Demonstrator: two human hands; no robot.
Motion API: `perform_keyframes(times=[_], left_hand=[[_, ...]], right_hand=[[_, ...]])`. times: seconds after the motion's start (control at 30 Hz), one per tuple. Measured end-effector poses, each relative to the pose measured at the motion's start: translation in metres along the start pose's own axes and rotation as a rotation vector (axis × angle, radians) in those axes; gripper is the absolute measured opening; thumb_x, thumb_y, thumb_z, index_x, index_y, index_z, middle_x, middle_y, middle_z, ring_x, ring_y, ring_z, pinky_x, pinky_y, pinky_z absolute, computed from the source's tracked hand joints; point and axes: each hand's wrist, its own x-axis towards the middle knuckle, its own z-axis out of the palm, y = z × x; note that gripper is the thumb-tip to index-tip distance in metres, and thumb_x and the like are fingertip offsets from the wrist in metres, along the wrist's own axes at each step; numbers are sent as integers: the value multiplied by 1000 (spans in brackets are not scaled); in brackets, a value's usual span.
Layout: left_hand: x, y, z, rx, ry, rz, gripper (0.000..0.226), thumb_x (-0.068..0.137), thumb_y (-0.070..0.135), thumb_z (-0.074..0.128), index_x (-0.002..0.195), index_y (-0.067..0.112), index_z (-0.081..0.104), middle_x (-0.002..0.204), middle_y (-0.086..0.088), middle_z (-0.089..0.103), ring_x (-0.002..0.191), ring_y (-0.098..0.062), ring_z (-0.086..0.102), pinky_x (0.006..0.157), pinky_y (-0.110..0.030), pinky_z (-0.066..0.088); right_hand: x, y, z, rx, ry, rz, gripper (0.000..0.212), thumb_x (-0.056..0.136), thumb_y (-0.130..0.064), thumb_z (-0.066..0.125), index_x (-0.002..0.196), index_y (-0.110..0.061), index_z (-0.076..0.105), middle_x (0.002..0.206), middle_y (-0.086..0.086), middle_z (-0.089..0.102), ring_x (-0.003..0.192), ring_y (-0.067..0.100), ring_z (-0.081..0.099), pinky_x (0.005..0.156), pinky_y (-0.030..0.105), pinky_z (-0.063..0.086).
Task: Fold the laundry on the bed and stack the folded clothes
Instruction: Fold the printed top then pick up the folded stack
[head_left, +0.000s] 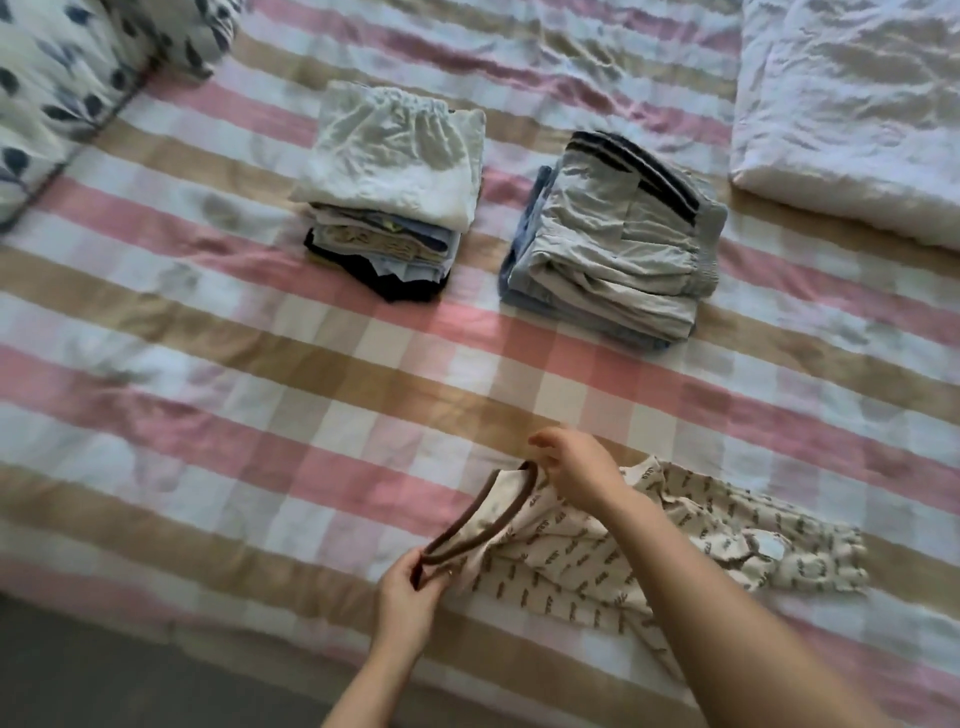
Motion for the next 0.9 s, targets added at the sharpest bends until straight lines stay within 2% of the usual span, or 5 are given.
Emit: perform_keyframes(times=[0.2,0.4,0.5,0.77,0.9], left_hand=[[12,19,-16,-33,91,106,26,84,-2,59,68,18,64,57,3,59,55,-11,50,51,-20,37],[32,103,-47,0,116,410,30,87,9,61,68,31,65,50,15,55,47,2,48,48,-10,39],[50,125,-52,-33,106,448,11,85,15,63,78,23,67,55,14,56,51,-3,57,51,-27,57],[83,64,-43,338,68,227,12,88,10,56,90,20,63,78,8,63,74,-9,57,58,-15,39],[85,43,-52,201,51,77,8,92,19,54,96,16,61,90,0,64,85,-15,57,66,-26,41]], right_hand=[[5,7,5,-159,-227,27,16,79,-23,68,94,-22,68,99,0,68,93,21,61,77,33,51],[-51,-10,-25,182,512,-201,10,76,-11,72,73,-11,63,68,-4,58,60,13,52,53,19,40],[-69,-26,-7,268,648,-294,11,80,-15,67,74,-6,63,69,1,61,58,13,56,52,25,51],[-49,-21,69,22,62,-119,45,90,-12,48,134,-21,45,133,-1,47,119,18,46,93,35,46],[-36,-13,52,129,24,-114,42,88,-6,47,127,-21,55,125,-1,56,114,19,51,93,32,43]])
